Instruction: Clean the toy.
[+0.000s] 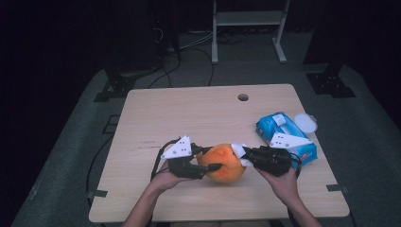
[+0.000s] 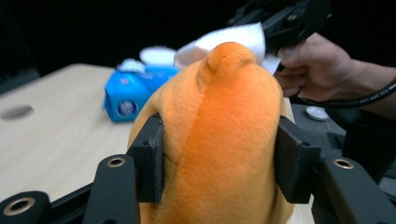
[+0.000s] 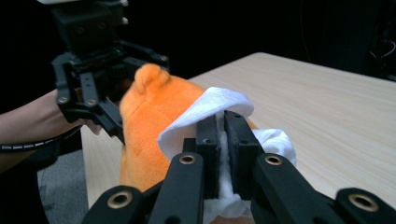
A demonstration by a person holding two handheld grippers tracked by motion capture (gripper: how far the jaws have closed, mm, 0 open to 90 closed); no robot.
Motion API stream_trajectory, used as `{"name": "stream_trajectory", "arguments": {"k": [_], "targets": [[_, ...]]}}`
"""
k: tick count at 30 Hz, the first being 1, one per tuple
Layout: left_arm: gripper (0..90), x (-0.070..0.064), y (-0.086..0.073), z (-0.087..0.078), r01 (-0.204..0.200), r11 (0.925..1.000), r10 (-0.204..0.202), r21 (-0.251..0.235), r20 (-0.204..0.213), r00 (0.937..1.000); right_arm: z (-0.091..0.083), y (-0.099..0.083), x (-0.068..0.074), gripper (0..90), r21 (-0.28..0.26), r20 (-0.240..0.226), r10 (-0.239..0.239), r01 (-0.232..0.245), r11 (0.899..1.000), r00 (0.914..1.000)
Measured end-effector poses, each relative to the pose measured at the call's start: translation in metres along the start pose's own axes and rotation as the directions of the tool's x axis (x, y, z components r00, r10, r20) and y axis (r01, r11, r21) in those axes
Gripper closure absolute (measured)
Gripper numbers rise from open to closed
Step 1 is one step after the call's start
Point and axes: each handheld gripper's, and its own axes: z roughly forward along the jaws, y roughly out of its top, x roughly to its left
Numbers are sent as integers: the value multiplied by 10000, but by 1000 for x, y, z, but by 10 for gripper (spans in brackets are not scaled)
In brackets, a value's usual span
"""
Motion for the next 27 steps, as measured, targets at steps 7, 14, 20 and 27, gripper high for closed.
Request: {"name": "stream_trajectory", "arguments": {"k": [7,14,20,27], "targets": [[452,2,-1,-3,96,9991,-91,404,-134,9999,12,-9,-1,841,645,112,126,-133,9978,9999],[423,3,-29,24,256,9821,-168,1864,-486,9987,30,-33,-19,841,1898,490,665,-747,9790,9966],[401,-8,-21,36,-201,9745,369,2233,-714,9968,13,-7,3,841,624,463,-261,232,9978,9986],[256,-9,-18,38,-112,9757,238,2189,-547,9982,30,-18,9,841,1474,275,-565,518,9877,9980]]}}
